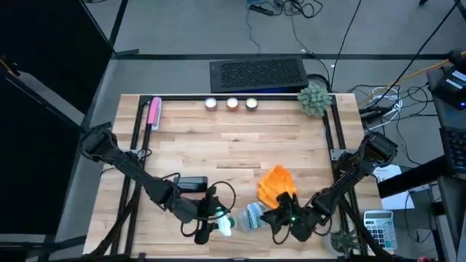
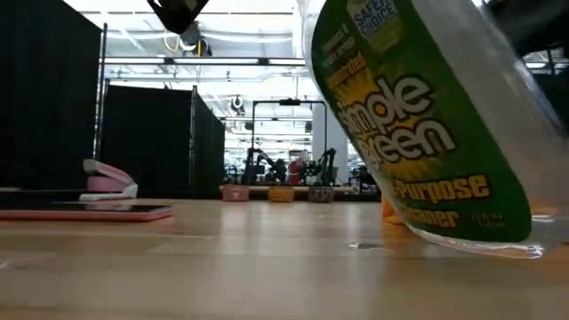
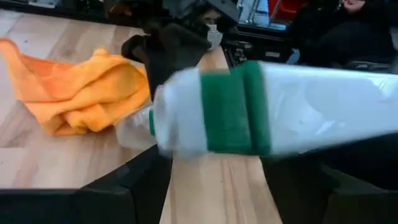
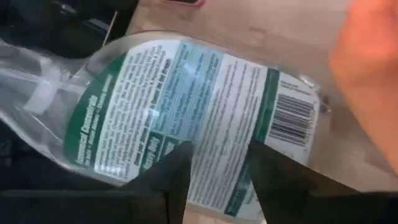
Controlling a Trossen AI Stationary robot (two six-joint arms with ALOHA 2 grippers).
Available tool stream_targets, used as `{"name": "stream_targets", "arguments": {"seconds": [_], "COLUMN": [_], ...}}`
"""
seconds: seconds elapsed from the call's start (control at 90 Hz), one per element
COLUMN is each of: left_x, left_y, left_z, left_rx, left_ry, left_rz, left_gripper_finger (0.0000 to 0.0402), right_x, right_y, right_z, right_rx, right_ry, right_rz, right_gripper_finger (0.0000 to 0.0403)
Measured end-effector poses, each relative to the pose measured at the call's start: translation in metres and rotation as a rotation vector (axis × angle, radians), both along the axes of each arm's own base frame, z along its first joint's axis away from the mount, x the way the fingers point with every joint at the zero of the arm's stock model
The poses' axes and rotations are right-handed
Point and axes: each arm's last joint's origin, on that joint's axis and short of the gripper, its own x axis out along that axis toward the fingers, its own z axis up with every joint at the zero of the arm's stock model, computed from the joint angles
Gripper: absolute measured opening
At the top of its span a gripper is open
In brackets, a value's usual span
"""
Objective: Apply microfiber cloth
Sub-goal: Spray the back of the cellphone using the spray bottle
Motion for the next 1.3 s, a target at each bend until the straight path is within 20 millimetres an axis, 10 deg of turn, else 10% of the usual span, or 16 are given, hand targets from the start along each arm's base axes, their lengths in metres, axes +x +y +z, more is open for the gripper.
{"name": "stream_targets", "arguments": {"seconds": [0.7,1.3], "left_x": [0.015,-0.099], "left_y": [0.011,0.073], "left_z": [0.025,0.02], "left_rx": [0.118,0.263], "left_ry": [0.005,0.7], "left_rz": [-0.028,0.244], "left_gripper_finger": [0.0226,0.0226], "right_x": [0.02,-0.005], "right_y": [-0.004,0.009], "right_z": [-0.013,0.021], "right_rx": [-0.061,-0.195], "right_ry": [-0.043,-0.085], "right_rz": [0.06,0.234], "right_gripper_finger": [0.0141,0.0141]}}
